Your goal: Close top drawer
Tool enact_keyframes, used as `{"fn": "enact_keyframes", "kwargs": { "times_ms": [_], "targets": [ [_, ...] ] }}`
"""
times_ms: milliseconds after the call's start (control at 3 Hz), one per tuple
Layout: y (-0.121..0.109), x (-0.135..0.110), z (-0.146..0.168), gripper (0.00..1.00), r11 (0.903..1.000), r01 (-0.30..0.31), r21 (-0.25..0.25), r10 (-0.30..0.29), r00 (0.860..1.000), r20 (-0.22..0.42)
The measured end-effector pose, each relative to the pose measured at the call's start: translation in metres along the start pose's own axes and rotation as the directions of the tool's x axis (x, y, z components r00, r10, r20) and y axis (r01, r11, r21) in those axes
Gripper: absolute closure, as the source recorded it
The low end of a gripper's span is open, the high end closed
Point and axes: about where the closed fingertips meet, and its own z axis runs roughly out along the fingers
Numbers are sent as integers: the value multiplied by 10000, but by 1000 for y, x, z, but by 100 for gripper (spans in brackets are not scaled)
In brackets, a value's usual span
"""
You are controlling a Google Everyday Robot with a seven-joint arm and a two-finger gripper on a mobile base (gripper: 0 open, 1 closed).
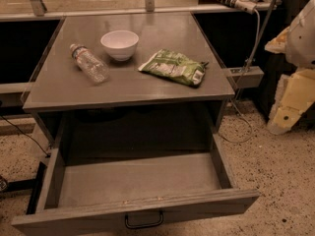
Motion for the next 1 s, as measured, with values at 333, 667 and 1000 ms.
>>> {"fn": "enact_keyframes", "kwargs": {
  "times_ms": [333, 667, 1000],
  "targets": [
    [0, 0, 0, 0, 10000, 1, 1, -1, 10000, 0],
    [21, -9, 4, 0, 9982, 598, 56, -599, 9981, 154],
    [66, -15, 17, 0, 9897, 1433, 61, -1434, 9868, 758]
  ]
}}
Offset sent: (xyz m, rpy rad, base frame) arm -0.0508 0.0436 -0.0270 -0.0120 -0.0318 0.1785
